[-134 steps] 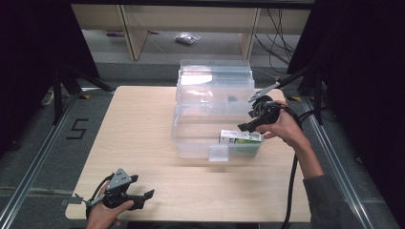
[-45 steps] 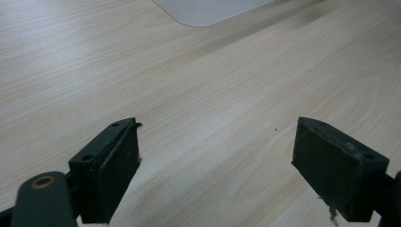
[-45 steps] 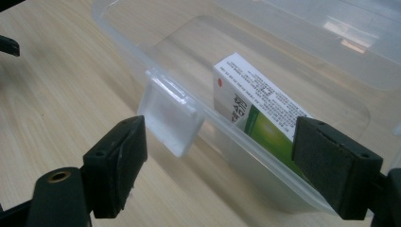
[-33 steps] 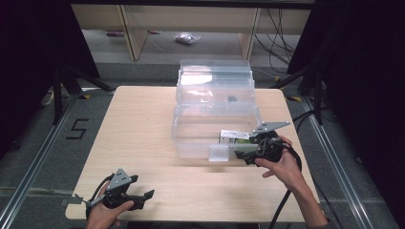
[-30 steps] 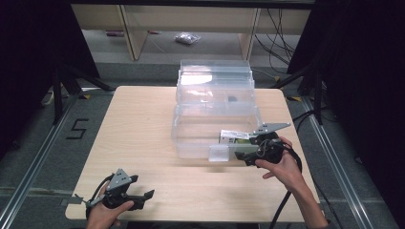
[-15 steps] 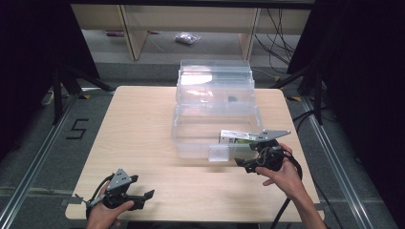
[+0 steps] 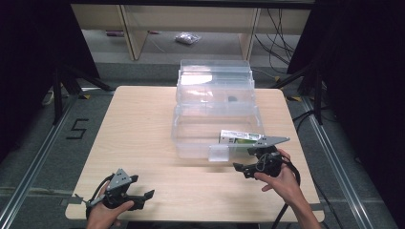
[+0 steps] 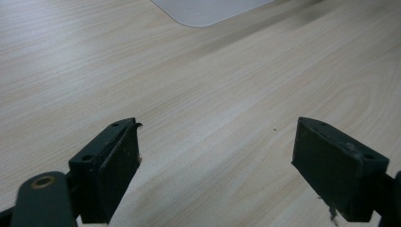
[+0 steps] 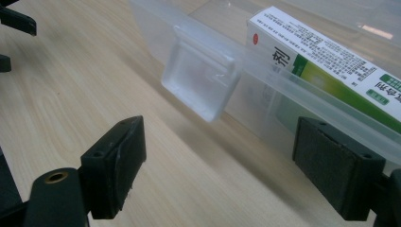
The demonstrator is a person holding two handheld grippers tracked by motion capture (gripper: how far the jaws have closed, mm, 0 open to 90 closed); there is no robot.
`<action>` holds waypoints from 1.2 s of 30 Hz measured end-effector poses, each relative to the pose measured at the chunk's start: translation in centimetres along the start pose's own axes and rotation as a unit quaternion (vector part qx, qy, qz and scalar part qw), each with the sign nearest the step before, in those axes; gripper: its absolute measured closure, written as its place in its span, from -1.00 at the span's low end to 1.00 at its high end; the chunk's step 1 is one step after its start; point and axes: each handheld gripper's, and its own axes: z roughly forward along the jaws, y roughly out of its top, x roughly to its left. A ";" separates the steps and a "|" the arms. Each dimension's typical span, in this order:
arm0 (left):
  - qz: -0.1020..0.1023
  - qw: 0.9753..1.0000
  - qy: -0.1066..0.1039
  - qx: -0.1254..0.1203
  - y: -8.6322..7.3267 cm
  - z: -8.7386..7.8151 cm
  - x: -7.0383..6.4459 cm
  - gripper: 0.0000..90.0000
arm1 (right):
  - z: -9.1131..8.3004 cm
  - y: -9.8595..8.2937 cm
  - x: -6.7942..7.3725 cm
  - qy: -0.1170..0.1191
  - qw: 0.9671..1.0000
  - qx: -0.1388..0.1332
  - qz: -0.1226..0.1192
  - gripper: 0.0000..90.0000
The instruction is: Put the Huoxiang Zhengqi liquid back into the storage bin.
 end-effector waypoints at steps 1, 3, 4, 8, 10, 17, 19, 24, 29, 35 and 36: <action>0.001 1.000 0.001 0.002 0.0 0.0 0.0 -0.67 | 0.0 -0.1 0.2 0.001 1.000 0.004 0.009 -0.57; 0.000 1.000 0.000 0.000 0.0 0.0 0.0 -0.67 | 0.1 -0.3 0.1 0.002 1.000 0.000 0.000 -0.57; 0.000 1.000 0.000 0.000 0.0 0.0 0.0 -0.67 | 0.1 -0.4 0.2 0.003 1.000 0.004 0.007 -0.57; 0.000 1.000 0.001 0.000 0.0 0.0 0.0 -0.67 | 0.3 -0.9 0.3 0.004 1.000 0.002 0.001 -0.56; 0.001 1.000 0.000 0.001 0.0 -0.1 0.0 -0.67 | 0.3 -1.1 0.4 0.001 1.000 0.004 0.005 -0.56; 0.008 1.000 0.000 0.008 0.0 -0.2 0.1 -0.67 | 0.1 -2.2 0.4 0.002 1.000 -0.005 0.015 -0.56; 0.008 1.000 0.000 0.007 0.1 -0.2 0.1 -0.67 | 0.1 -2.5 0.4 0.004 1.000 -0.008 0.015 -0.56; 0.000 1.000 0.000 0.002 0.0 -0.1 0.0 -0.67 | 0.2 -3.5 0.3 0.008 1.000 -0.010 0.024 -0.56; 0.009 1.000 0.001 0.008 0.1 -0.2 0.1 -0.67 | 0.3 -4.3 0.2 0.009 0.999 -0.009 0.032 -0.58; 0.010 1.000 0.001 0.008 0.1 -0.2 0.1 -0.67 | 0.4 -5.2 0.1 0.007 0.999 -0.010 0.044 -0.62; 0.009 1.000 0.001 0.008 0.1 -0.2 0.1 -0.67 | 0.5 -5.3 -0.1 0.007 0.999 -0.016 0.033 -0.63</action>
